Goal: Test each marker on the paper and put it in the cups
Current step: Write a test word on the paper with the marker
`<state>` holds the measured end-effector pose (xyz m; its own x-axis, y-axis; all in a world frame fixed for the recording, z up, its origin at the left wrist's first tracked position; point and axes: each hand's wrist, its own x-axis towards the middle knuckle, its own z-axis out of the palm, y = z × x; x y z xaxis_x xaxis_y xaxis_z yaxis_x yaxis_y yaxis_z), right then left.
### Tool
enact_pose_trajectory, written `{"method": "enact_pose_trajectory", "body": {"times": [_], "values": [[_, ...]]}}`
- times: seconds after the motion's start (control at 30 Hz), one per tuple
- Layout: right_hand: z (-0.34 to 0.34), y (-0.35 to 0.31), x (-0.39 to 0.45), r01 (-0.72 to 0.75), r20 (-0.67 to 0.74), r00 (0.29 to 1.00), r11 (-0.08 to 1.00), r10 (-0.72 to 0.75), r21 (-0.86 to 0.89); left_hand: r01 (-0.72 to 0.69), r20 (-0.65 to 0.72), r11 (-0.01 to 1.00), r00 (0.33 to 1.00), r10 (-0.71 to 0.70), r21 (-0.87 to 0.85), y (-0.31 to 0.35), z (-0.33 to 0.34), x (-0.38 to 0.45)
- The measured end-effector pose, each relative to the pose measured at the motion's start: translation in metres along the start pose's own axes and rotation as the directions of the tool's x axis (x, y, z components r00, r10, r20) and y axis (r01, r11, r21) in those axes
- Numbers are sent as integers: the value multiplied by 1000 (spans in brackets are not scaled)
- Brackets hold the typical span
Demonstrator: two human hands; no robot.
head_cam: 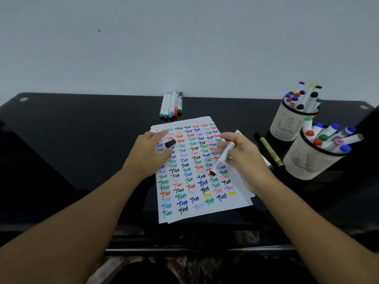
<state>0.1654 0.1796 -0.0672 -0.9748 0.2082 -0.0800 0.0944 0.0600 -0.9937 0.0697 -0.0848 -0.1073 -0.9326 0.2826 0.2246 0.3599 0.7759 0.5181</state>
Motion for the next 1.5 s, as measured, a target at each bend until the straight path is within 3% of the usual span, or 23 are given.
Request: {"method": "enact_pose_trajectory", "body": {"times": [0.13, 0.23, 0.3, 0.4, 0.6, 0.93, 1.5], "values": [[-4, 20, -11, 46, -26, 998, 995, -48, -89, 47, 204, 999, 978, -51, 26, 11, -10, -3], [1, 16, -6, 57, -31, 998, 995, -59, -86, -103, 313, 970, 949, 30, 219, 20, -5, -13], [6, 13, -1, 82, -4, 997, 995, -83, -62, -147, 358, 954, 933, 46, 260, 22, 1, -21], [9, 11, 2, 128, 20, 992, 992, -128, 4, -107, 310, 956, 951, 18, 273, 23, 6, -31], [-7, 12, -5, 203, -96, 970, 963, -222, -176, -31, 262, 975, 965, -29, 220, 28, 4, -31], [-31, 30, -14, 154, -113, 971, 912, -211, -379, -13, 248, 977, 968, -41, 214, 28, 5, -30], [-29, 35, -7, 77, -70, 991, 924, -112, -375, -21, 250, 967, 967, -45, 254, 30, 7, -30]]}}
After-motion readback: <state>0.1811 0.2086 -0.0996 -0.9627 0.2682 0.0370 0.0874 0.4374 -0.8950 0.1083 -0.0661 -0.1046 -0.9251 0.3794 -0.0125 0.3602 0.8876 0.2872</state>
